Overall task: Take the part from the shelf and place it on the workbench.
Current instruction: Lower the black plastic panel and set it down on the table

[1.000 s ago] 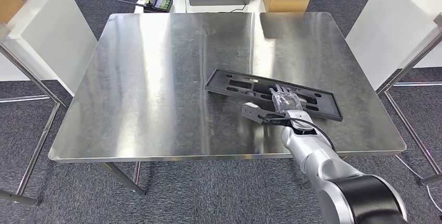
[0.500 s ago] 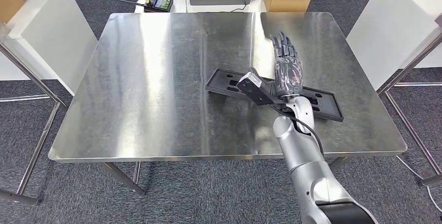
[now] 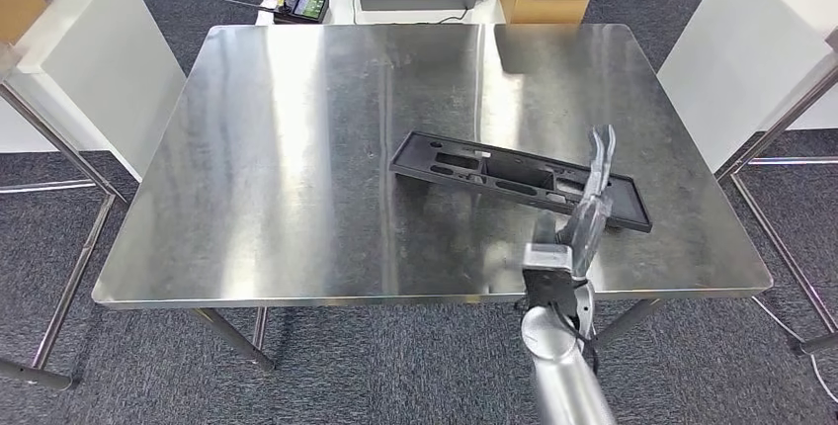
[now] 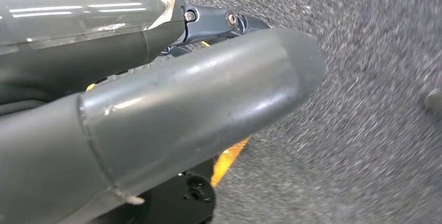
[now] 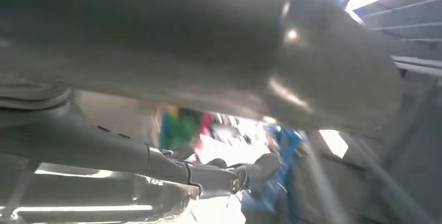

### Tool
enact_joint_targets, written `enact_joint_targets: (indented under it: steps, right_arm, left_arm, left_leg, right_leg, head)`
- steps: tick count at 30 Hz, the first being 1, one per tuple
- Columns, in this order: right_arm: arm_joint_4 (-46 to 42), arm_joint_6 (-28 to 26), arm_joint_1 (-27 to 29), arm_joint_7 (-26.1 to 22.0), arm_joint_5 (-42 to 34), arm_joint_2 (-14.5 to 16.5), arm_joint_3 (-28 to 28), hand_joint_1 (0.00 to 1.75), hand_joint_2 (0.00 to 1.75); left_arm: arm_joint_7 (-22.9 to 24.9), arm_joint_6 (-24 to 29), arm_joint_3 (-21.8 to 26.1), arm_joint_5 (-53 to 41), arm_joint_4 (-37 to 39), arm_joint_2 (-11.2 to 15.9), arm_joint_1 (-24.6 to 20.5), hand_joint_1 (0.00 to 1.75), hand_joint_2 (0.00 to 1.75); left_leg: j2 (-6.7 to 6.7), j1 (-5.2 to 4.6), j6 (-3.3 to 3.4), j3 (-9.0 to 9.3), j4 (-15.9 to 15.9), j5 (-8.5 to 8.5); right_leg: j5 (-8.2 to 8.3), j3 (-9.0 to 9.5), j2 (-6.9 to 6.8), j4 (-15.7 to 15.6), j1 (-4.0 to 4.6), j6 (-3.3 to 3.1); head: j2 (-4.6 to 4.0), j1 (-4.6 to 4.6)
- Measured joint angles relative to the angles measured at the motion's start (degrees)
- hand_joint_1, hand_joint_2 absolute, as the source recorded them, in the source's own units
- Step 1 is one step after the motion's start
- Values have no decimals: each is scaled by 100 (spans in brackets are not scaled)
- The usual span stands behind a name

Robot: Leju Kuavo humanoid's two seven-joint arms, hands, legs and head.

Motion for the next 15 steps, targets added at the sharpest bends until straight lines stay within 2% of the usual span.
enact_joint_targets:
  steps: [3, 5, 6, 7, 9, 10, 11, 12, 13, 14, 15]
  right_arm:
    - [-41, 519, 413, -302, -977, 128, 161, 0, 0]
    - [-29, 847, 602, -346, -1323, 201, 247, 0, 0]
    - [-12, 974, 660, -355, -1412, 225, 282, 0, 0]
    - [20, 1082, 702, -361, -1458, 242, 314, 0, 0]
    - [161, 1256, 737, -364, -1487, 260, 353, 0, 0]
    - [258, 1320, 749, -364, -1480, 263, 368, 0, 0]
    - [355, 1364, 762, -364, -1464, 267, 381, 0, 0]
    - [434, 1386, 773, -364, -1444, 271, 395, 0, 0]
    - [495, 1397, 779, -364, -1421, 277, 410, 0, 0]
    - [535, 1402, 779, -364, -1403, 289, 423, 0, 0]
    - [566, 1402, 777, -364, -1387, 307, 437, 0, 0]
  left_arm:
    - [61, 53, 169, 215, 0, -21, -4, 0, 0]
    - [106, 134, 284, 330, 0, -56, -10, 0, 0]
    - [118, 186, 336, 370, 0, -76, -12, 0, 0]
    - [126, 242, 385, 407, 0, -96, -15, 0, 0]
    - [129, 367, 481, 481, 0, -138, -21, 0, 0]
    - [127, 425, 527, 513, 0, -165, -23, 0, 0]
    - [125, 478, 574, 539, 1, -192, -24, 0, 0]
    - [125, 516, 614, 559, 1, -215, -24, 0, 0]
    - [124, 548, 649, 583, 2, -240, -24, 0, 0]
    - [125, 573, 678, 603, 2, -258, -25, 0, 0]
    - [126, 594, 706, 630, 2, -272, -28, 0, 0]
  left_leg:
    - [4, -7, 60, 9, 18, -22]
    - [14, 28, 97, 54, -52, 34]
    - [23, 45, 119, 73, -92, 62]
    - [32, 64, 138, 88, -130, 87]
    - [43, 67, 152, 70, -138, 105]
    - [46, 68, 146, 54, -138, 114]
    - [47, 72, 133, 35, -136, 127]
    - [45, 80, 112, 17, -133, 144]
    - [41, 92, 85, -1, -129, 162]
    - [37, 100, 52, -17, -117, 180]
    - [32, 105, 10, -37, -104, 198]
  right_leg:
    - [10, 30, 2, -22, -71, 37]
    - [-33, 19, -2, 25, -48, 55]
    - [-128, -33, -3, 149, -41, 42]
    - [-285, -137, -5, 396, -35, 14]
    - [-672, -453, -6, 1155, -50, -40]
    - [-805, -586, -7, 1493, -58, -37]
    - [-850, -624, -7, 1651, -69, -5]
    - [-798, -539, -8, 1564, -85, 49]
    - [-683, -344, -11, 1263, -109, 112]
    - [-551, -71, -14, 810, -138, 171]
    - [-420, 162, -4, 443, -139, 193]
  head:
    - [0, -2]
    - [0, 1]
    - [0, 7]
    - [0, 16]
    - [0, 32]
    - [0, 34]
    - [0, 34]
    - [0, 35]
    - [0, 34]
    - [0, 38]
    - [1, 44]
